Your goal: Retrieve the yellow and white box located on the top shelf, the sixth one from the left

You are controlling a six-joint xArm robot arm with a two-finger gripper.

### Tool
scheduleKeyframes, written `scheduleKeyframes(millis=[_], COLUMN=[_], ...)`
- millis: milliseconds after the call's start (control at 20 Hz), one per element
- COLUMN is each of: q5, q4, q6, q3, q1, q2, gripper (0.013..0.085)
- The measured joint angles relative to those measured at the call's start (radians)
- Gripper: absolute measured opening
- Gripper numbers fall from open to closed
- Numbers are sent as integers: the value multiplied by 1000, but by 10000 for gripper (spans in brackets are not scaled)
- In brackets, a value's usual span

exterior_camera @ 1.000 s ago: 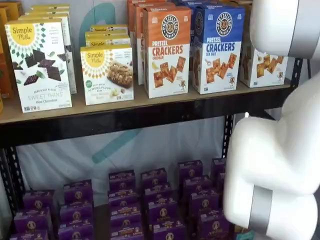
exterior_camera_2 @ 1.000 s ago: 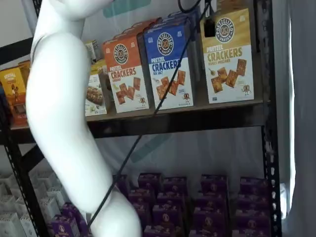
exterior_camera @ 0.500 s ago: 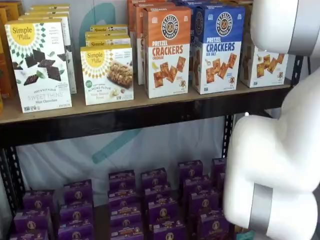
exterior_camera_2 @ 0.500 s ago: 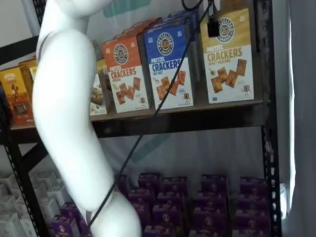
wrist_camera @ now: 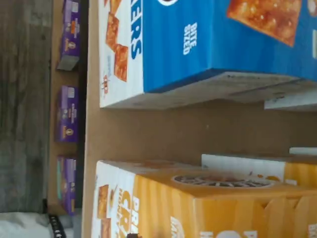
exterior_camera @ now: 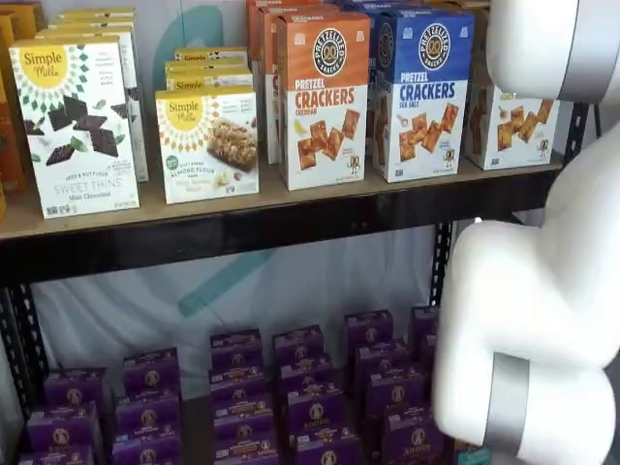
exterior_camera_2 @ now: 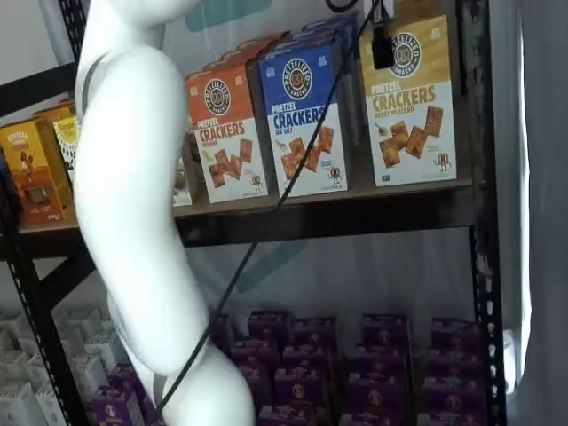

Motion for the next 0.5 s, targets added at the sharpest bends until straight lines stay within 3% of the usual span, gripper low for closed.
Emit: scheduleKeyframes(millis=[250,500], q5=[61,115], q4=[-52,-136], q6=[20,33], q3=[-58,-104], q1=[21,50], q2=[32,59], gripper=[850,850])
